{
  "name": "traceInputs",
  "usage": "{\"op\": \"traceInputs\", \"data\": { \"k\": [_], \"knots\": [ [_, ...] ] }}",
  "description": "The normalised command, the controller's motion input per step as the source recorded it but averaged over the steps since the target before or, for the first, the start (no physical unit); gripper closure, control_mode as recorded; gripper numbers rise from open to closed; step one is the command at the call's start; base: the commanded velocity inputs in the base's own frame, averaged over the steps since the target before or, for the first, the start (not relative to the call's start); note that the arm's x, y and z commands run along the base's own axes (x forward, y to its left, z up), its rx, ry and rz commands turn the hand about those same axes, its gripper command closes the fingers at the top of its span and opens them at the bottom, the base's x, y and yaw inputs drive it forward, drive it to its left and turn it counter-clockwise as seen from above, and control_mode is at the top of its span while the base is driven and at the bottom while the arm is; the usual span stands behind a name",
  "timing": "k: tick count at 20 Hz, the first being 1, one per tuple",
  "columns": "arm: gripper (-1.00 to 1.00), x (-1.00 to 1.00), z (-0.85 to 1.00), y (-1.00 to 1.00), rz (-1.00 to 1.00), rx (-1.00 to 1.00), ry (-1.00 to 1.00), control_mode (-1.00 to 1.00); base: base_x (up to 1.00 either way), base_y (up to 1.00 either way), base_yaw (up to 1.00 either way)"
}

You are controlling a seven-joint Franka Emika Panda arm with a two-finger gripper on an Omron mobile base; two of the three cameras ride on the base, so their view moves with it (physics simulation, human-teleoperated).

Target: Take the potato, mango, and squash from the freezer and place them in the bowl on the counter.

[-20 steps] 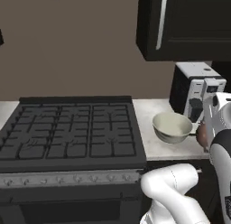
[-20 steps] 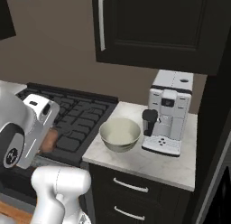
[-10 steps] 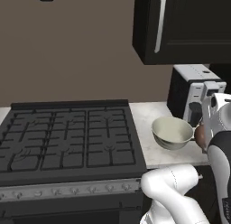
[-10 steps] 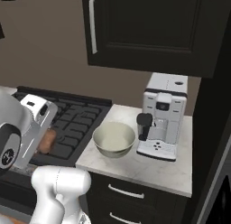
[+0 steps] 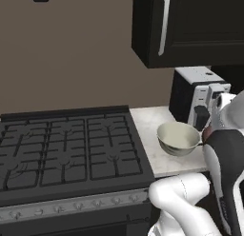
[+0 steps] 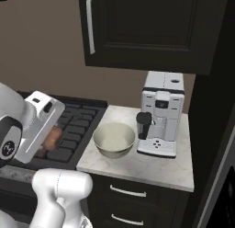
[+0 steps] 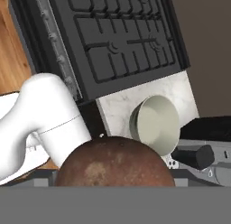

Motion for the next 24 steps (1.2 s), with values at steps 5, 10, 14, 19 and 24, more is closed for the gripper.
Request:
{"op": "traceInputs", "data": {
  "k": [5,10,14,19,24],
  "knots": [
    [1.0,0.82,0.0,-0.1,-0.12,0.01,0.0,-1.0,0.0,0.0,0.0],
    [1.0,0.41,-0.1,-0.51,-0.02,0.07,0.0,-1.0,0.0,0.0,0.0],
    [1.0,0.39,-0.28,-0.49,-0.04,0.09,-0.01,-1.0,0.0,0.0,0.0],
    [1.0,0.59,-0.54,-0.05,-0.16,0.02,0.0,-1.0,0.0,0.0,0.0],
    [1.0,0.48,-0.28,-0.05,-0.31,0.01,0.01,-1.0,0.0,0.0,0.0]
  ]
}}
